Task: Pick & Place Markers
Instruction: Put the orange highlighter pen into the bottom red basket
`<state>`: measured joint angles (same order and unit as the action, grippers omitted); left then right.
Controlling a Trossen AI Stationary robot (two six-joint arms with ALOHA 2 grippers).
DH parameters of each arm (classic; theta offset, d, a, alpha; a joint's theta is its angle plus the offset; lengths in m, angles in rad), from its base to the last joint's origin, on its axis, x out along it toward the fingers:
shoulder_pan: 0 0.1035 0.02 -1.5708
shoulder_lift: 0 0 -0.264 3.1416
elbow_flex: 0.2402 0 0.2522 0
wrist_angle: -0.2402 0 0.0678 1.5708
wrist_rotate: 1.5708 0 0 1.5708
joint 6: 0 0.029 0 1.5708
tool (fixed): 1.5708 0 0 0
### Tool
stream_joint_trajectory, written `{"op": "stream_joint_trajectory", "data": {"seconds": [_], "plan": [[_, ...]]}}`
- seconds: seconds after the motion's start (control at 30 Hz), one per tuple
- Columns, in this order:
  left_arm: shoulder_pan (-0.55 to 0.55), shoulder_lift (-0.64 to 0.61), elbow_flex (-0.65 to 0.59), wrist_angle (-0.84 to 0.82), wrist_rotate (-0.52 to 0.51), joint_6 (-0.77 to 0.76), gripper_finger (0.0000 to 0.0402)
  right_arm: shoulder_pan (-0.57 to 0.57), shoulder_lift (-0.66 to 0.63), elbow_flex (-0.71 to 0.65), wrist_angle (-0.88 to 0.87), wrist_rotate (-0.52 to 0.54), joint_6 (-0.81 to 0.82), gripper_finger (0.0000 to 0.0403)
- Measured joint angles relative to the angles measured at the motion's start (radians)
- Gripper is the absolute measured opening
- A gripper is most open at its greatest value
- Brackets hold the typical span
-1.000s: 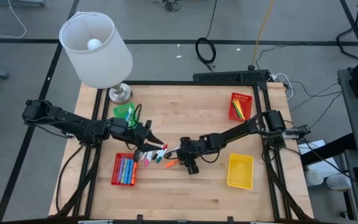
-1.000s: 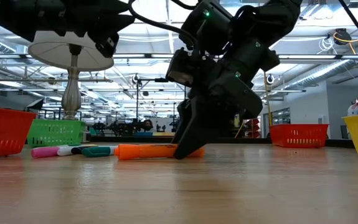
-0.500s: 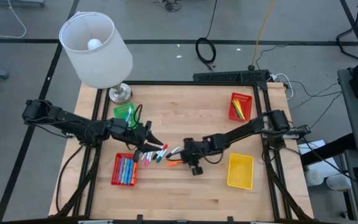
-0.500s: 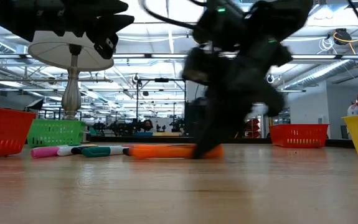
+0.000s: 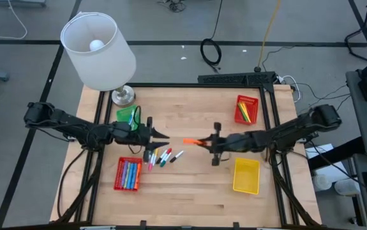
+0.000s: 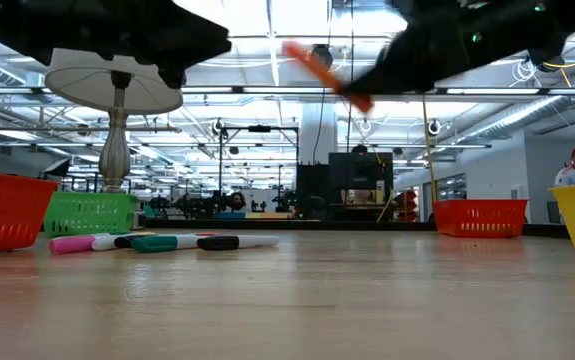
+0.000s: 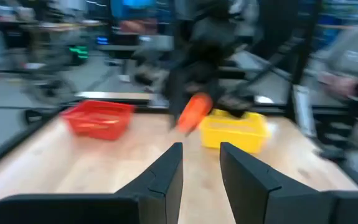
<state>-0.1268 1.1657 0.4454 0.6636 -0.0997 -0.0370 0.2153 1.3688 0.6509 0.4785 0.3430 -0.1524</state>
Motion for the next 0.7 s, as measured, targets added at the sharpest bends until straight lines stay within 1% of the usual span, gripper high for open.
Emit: {"op": "stream_joint_trajectory", "data": {"seconds": [0.07,0.13,0.17,0.23,0.27,0.33,0.37,0.43,0.53,0.6,0.7], "plan": [[0.001,0.023,0.0,0.05,-0.05,-0.002,0.0119,-0.006,-0.021,-0.074,0.208,-0.003,-0.057,0.0048],[0.006,0.067,0.018,0.102,-0.051,-0.01,0.0135,-0.019,-0.019,-0.109,0.322,-0.006,-0.096,0.0048],[0.009,0.09,0.029,0.119,-0.05,-0.029,0.0144,-0.024,-0.018,-0.115,0.35,-0.007,-0.111,0.0048],[0.014,0.142,0.063,0.151,-0.05,-0.071,0.0166,-0.03,-0.019,-0.113,0.386,-0.024,-0.139,0.0048],[0.02,0.174,0.089,0.165,-0.053,-0.08,0.0176,-0.033,-0.016,-0.108,0.402,-0.05,-0.15,0.0048],[0.029,0.237,0.143,0.163,-0.064,-0.077,0.0196,-0.036,-0.009,-0.105,0.449,-0.067,-0.163,0.0048],[0.033,0.269,0.169,0.156,-0.066,-0.059,0.0205,-0.036,-0.009,-0.105,0.467,-0.067,-0.171,0.0048],[0.035,0.33,0.226,0.153,-0.057,0.032,0.0217,-0.038,-0.012,-0.104,0.482,-0.063,-0.181,0.0048],[0.025,0.396,0.294,0.16,-0.002,0.173,0.0226,-0.037,-0.018,-0.104,0.476,-0.082,-0.191,0.0048],[0.019,0.44,0.336,0.159,0.018,0.211,0.0227,-0.037,-0.019,-0.104,0.475,-0.113,-0.19,0.0048],[0.021,0.486,0.4,0.155,0.013,0.24,0.0228,-0.037,-0.019,-0.104,0.475,-0.116,-0.188,0.0048]]}}
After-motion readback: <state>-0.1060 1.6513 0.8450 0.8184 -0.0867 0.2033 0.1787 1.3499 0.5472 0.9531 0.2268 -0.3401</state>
